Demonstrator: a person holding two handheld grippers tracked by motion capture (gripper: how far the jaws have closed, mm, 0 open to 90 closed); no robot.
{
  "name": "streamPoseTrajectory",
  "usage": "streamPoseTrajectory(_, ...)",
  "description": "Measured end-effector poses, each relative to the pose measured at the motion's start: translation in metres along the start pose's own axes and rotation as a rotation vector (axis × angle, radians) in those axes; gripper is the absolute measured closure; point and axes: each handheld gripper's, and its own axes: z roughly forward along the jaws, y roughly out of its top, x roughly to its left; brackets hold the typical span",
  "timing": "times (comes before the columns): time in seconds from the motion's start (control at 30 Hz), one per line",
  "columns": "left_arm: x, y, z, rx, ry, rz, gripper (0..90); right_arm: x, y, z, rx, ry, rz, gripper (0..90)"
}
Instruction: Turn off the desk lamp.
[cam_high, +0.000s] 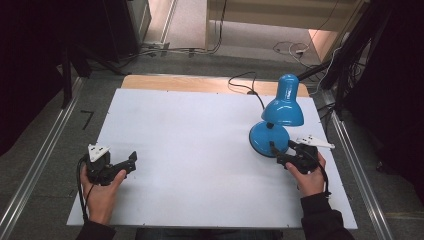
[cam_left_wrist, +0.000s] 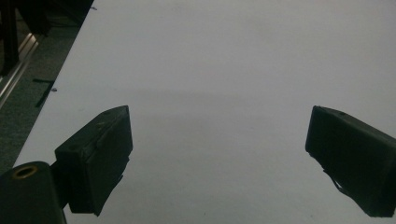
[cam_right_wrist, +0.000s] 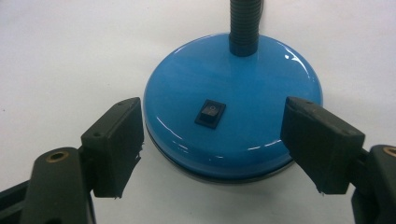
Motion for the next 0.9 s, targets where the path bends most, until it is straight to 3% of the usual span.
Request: streamPoseTrajectory(0.9,0.000,0.000,0.001,-0.002,0.000,-0.002,8.2,-0.004,-0.005,-0.011,0.000,-0.003,0.012,20.2)
